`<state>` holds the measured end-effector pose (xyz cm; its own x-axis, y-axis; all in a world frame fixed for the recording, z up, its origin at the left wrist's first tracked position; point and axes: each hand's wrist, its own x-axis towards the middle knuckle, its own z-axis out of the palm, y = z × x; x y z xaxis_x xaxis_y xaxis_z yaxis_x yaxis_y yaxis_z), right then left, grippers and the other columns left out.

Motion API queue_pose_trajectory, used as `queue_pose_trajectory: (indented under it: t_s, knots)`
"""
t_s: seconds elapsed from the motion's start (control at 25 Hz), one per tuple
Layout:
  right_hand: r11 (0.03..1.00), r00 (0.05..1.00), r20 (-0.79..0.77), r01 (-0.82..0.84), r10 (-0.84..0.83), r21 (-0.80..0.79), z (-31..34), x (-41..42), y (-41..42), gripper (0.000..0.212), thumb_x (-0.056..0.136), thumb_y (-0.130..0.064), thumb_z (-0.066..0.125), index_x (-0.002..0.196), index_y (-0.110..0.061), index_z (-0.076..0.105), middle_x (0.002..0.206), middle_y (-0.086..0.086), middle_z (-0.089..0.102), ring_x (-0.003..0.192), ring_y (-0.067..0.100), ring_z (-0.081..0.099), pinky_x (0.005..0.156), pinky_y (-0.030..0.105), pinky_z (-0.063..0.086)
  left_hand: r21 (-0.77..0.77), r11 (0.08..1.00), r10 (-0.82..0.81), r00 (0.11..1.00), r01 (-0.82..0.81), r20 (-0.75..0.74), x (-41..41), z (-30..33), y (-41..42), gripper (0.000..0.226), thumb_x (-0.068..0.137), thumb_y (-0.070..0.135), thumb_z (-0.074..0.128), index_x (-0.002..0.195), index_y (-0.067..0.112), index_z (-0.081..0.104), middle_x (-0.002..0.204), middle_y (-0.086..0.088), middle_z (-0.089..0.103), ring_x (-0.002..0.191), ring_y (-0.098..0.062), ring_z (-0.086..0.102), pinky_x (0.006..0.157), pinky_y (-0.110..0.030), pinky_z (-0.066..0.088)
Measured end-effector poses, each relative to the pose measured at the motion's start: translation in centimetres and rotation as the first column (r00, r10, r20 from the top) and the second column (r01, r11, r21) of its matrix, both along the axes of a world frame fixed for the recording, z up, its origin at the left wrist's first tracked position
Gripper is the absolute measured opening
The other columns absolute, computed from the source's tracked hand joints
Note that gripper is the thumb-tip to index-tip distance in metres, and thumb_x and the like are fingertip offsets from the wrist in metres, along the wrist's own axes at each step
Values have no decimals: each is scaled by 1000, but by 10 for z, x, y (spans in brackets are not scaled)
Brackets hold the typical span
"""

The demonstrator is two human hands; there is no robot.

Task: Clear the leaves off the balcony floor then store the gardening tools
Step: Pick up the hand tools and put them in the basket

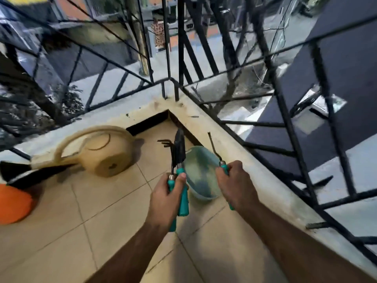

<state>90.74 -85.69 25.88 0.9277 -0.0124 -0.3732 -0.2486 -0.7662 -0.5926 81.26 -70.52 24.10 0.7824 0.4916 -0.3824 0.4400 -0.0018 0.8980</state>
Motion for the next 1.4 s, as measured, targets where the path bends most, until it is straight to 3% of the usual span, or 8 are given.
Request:
queue_pose_trajectory:
  t_s: [0.12, 0.28, 0.36, 0.52, 0.72, 1.0, 1.16, 1.4]
  knots:
    - [999, 995, 97, 32, -31, -1, -78, 27, 9, 39, 101, -44, 48, 120, -10, 52, 120, 19, 65, 109, 37, 61, 82, 39, 45, 51, 999, -21, 997, 17, 79, 29, -79, 12, 36, 89, 65, 58, 95, 30, 62, 92, -4, 72, 83, -29, 71, 76, -56, 59]
    - [993, 972, 219, 57, -80, 106, -155, 55, 25, 37, 103, -40, 46, 122, -9, 53, 124, 25, 64, 113, 41, 60, 88, 43, 46, 56, 998, -33, 982, 22, 187, 55, -149, 27, 31, 93, 56, 60, 99, 26, 62, 95, -5, 72, 85, -28, 72, 78, -55, 60]
    - [977, 960, 265, 35, -92, 212, -179, 63, 32, 31, 104, -37, 44, 117, -10, 50, 120, 21, 65, 107, 39, 61, 88, 44, 48, 62, 998, -34, 978, 22, 207, 61, -168, 32, 34, 91, 59, 60, 97, 26, 60, 95, -4, 72, 86, -29, 72, 79, -55, 60]
    - [938, 962, 246, 28, -120, 346, -199, 75, 39, 20, 103, -28, 46, 112, -11, 44, 87, 0, 61, 79, 24, 60, 73, 42, 50, -5, 1000, -16, 977, 18, 214, 56, -175, 36, 29, 96, 52, 59, 101, 23, 59, 97, -4, 72, 87, -29, 72, 80, -52, 61]
    - [970, 993, 104, 35, -62, 241, -212, 74, 34, 18, 99, -26, 53, 102, -11, 62, 78, 2, 56, 70, 21, 53, 57, 33, 35, -41, 999, -26, 975, 36, 221, 50, -178, 36, 29, 98, 51, 56, 105, 23, 58, 101, -5, 71, 87, -27, 72, 77, -47, 63]
    - [995, 994, 86, -76, 70, 61, -234, 73, 25, 32, 100, -20, 61, 131, -13, 63, 118, 9, 66, 98, 24, 60, 83, 28, 44, -63, 997, -29, 972, 45, 233, 53, -182, 37, 29, 99, 49, 55, 108, 22, 58, 99, -5, 72, 79, -21, 71, 70, -37, 63]
    - [988, 992, 17, -121, 123, -98, -252, 81, 35, 33, 98, -23, 60, 129, -14, 67, 130, 15, 65, 117, 34, 61, 96, 34, 51, -79, 996, -29, 972, 48, 235, 51, -188, 40, 30, 100, 47, 55, 111, 19, 57, 102, -8, 71, 78, -19, 70, 67, -32, 59]
    - [918, 972, -106, -231, 207, -323, -264, 81, 45, 34, 100, -24, 58, 126, -2, 64, 126, 18, 65, 114, 35, 63, 76, 31, 47, -71, 996, -41, 972, 59, 231, 54, -193, 42, 33, 99, 48, 55, 110, 18, 57, 103, -8, 71, 80, -20, 71, 68, -33, 60]
